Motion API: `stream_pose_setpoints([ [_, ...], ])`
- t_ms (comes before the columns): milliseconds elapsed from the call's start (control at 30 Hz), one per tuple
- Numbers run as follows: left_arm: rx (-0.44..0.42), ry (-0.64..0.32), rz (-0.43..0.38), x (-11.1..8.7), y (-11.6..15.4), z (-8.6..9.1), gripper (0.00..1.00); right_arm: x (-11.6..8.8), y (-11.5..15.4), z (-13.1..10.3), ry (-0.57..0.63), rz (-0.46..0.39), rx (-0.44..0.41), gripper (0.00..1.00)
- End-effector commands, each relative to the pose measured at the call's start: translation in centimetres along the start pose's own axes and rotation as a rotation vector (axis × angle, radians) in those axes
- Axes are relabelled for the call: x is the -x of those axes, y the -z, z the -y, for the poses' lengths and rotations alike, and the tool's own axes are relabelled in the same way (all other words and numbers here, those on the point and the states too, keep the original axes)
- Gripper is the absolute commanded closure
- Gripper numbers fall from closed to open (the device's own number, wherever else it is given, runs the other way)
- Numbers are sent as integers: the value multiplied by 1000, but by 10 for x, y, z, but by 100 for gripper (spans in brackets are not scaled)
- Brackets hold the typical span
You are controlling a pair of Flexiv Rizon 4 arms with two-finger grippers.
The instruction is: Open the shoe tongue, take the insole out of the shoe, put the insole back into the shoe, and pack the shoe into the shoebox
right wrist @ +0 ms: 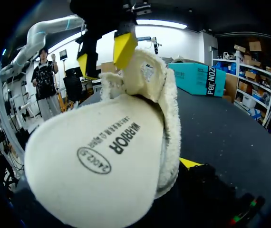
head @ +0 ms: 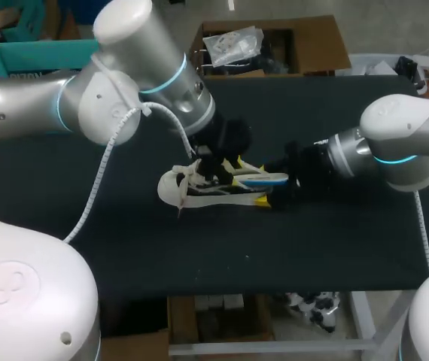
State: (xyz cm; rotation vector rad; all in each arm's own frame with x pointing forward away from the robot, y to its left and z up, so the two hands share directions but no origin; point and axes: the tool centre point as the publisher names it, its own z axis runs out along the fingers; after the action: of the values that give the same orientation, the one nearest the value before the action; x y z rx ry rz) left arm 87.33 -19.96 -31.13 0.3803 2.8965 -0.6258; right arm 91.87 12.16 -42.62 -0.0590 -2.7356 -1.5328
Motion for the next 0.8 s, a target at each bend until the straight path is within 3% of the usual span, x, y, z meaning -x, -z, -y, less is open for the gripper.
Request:
stream_pose_setpoints([
  [33,20,-6,89,-9,-11,11,54,-1,-2,4,2,-2,4,100],
  [267,25,-24,136,1,-30,21,53,-1,-2,4,2,-2,4,100],
  [800,-2,-38,153,26,-64,24,51,-1,-2,4,2,-2,4,100],
])
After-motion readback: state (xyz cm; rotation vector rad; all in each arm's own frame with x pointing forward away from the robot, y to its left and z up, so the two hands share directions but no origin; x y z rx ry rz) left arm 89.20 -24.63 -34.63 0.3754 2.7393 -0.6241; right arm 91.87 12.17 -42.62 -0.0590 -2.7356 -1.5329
